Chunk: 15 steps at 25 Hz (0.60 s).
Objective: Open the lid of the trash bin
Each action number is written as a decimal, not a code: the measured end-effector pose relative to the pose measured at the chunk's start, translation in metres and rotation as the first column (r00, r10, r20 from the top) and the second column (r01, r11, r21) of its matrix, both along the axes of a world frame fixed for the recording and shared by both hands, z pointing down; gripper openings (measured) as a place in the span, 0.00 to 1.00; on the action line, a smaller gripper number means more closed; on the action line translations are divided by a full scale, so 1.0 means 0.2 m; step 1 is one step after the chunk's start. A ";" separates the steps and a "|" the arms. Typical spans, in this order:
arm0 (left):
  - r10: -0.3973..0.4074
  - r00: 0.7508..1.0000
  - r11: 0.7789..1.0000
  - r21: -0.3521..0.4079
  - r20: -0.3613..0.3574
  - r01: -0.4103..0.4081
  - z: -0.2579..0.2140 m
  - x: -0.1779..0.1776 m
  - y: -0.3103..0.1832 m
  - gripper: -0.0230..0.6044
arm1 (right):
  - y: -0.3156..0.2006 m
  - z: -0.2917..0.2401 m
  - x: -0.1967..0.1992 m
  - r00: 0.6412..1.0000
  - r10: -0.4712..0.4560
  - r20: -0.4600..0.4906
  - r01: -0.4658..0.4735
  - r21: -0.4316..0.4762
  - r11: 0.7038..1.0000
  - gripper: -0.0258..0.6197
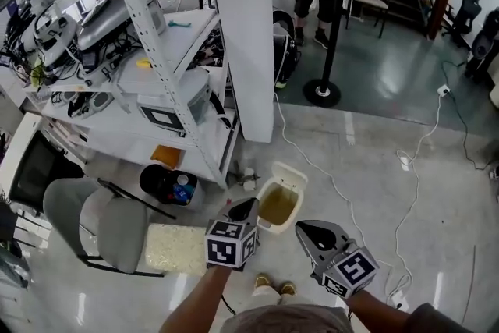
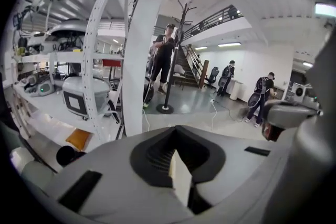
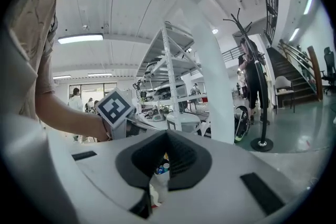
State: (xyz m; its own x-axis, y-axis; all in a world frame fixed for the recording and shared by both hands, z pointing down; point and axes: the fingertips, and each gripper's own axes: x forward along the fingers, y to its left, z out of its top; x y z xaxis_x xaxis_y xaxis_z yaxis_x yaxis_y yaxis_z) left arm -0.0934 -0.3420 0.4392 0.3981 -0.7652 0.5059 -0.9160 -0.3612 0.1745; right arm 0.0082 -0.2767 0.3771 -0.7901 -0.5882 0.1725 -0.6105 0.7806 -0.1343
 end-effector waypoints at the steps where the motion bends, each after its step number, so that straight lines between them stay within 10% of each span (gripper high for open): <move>1: 0.009 1.000 1.000 0.026 -0.007 -0.008 -0.07 0.01 0.03 0.03 | 0.01 -0.03 0.00 1.000 0.001 0.002 -0.001 0.007 1.000 0.08; 15: -0.023 0.999 0.921 0.389 -0.044 0.039 -0.61 0.05 0.29 0.03 | 0.01 -0.18 0.00 0.996 0.072 0.060 -0.076 0.074 0.994 0.08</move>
